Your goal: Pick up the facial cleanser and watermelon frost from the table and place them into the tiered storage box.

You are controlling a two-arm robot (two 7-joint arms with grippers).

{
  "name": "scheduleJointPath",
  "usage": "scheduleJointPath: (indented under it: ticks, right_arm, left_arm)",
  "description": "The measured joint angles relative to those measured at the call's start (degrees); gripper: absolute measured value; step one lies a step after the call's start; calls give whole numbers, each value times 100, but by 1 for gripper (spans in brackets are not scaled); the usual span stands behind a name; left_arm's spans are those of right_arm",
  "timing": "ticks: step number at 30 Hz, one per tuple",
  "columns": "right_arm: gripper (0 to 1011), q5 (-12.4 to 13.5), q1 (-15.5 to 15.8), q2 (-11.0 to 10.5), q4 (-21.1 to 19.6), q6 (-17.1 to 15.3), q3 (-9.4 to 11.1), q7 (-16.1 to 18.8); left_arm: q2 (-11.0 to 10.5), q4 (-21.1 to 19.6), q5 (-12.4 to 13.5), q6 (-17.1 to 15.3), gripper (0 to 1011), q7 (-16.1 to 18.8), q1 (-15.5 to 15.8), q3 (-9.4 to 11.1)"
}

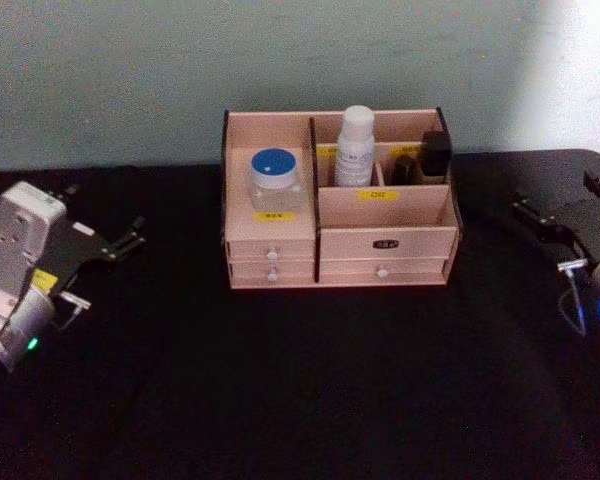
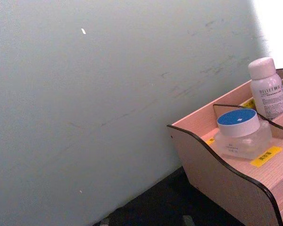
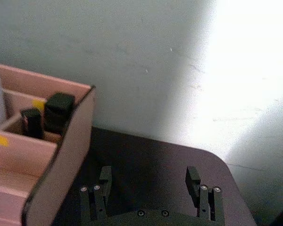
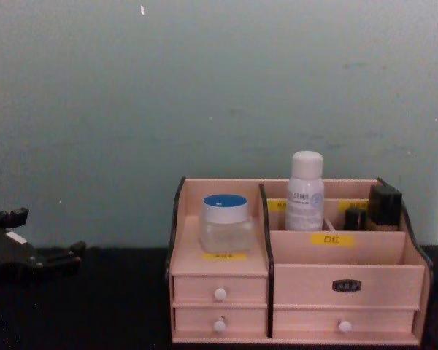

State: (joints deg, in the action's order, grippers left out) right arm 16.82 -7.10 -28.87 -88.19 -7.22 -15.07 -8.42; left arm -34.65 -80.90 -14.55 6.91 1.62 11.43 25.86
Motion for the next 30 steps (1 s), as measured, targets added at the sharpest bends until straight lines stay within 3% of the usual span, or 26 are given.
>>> scheduleJointPath:
  ticks: [4, 11, 30]
  right_arm:
    - [1002, -242, -81, 167, 296, 46, -105, -139]
    - [1003, -420, -227, 381, 667, 80, -141, -179]
    - [1002, -389, -201, 334, 593, 75, -137, -168]
  left_arm:
    - [0, 0, 0, 0, 1001, 0, 0, 0]
    - [0, 0, 0, 0, 1001, 0, 0, 0]
    - [0, 0, 0, 0, 1001, 0, 0, 0]
